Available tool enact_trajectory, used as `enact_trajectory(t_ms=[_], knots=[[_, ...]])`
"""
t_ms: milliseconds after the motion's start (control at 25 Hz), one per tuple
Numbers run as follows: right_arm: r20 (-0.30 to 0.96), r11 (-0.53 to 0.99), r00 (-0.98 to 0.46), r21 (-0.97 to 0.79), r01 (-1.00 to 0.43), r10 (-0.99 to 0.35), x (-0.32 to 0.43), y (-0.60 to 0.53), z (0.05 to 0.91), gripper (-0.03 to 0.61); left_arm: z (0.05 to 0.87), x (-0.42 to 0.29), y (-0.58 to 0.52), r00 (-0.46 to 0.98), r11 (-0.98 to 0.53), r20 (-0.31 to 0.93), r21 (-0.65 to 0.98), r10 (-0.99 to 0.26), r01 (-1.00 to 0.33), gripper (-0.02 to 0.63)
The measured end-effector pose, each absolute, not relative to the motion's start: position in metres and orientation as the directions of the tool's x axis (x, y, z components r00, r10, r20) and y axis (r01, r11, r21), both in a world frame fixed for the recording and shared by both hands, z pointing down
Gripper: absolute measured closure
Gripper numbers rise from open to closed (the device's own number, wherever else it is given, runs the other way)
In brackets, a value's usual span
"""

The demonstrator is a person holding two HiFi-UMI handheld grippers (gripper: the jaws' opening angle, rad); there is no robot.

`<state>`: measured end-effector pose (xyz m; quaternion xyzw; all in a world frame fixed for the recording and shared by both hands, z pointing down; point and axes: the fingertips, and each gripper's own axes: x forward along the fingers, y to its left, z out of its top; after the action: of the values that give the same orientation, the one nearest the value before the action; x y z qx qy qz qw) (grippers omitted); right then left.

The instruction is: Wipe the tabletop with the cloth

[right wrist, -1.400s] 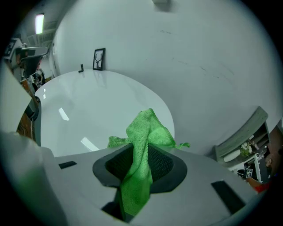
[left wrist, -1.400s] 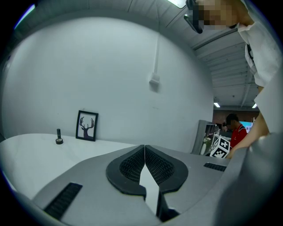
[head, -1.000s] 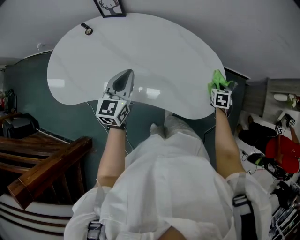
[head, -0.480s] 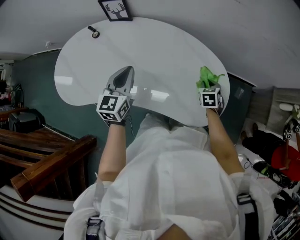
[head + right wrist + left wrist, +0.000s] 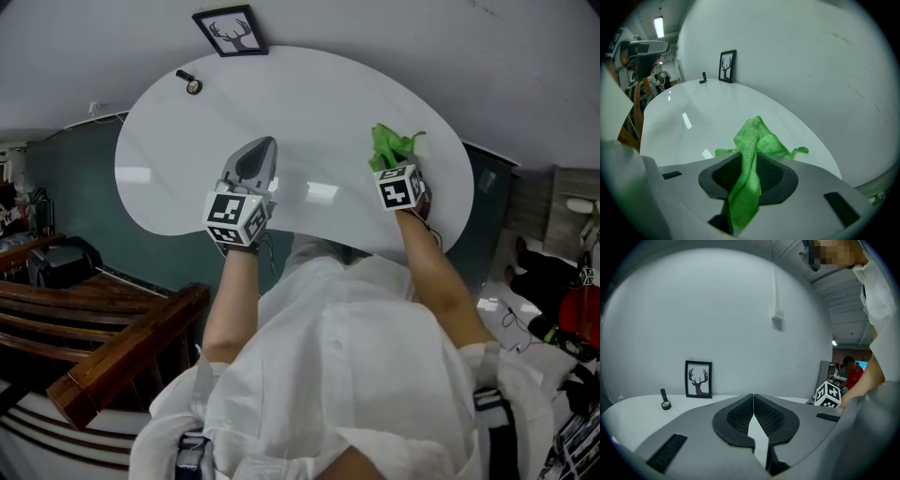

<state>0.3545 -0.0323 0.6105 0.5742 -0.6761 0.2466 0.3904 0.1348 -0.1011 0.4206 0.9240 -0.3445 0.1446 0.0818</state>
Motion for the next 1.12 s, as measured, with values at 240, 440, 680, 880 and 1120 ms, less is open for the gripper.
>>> enact_trajectory(t_ms=[240,440,680,880,1120], knots=[[0.814,0.234,-0.058,0.097,-0.967,-0.579,0.298,-0.075,0.607,0.483,0.425,0.110,-0.144,0.746,-0.776,0.343,0.071,-0.572,-0.627,0.597],[0.810,0.268,-0.090,0.085,-0.960,-0.580,0.250,-0.109,0.604,0.483,0.430,0.093,-0.171,0.767,-0.797,0.354,0.087,-0.536,-0.597,0.597],[0.796,0.329,-0.144,0.072,-0.942,-0.588,0.198,-0.161,0.602,0.483,0.435,0.077,-0.199,0.781,-0.812,0.361,0.096,-0.510,-0.575,0.597],[0.776,0.361,-0.176,0.070,-0.930,-0.605,0.167,-0.211,0.600,0.483,0.440,0.065,-0.214,0.785,-0.821,0.374,0.098,-0.493,-0.562,0.597],[0.754,0.357,-0.184,0.071,-0.931,-0.630,0.158,-0.268,0.594,0.483,0.443,0.055,-0.226,0.783,-0.826,0.396,0.097,-0.480,-0.556,0.597]])
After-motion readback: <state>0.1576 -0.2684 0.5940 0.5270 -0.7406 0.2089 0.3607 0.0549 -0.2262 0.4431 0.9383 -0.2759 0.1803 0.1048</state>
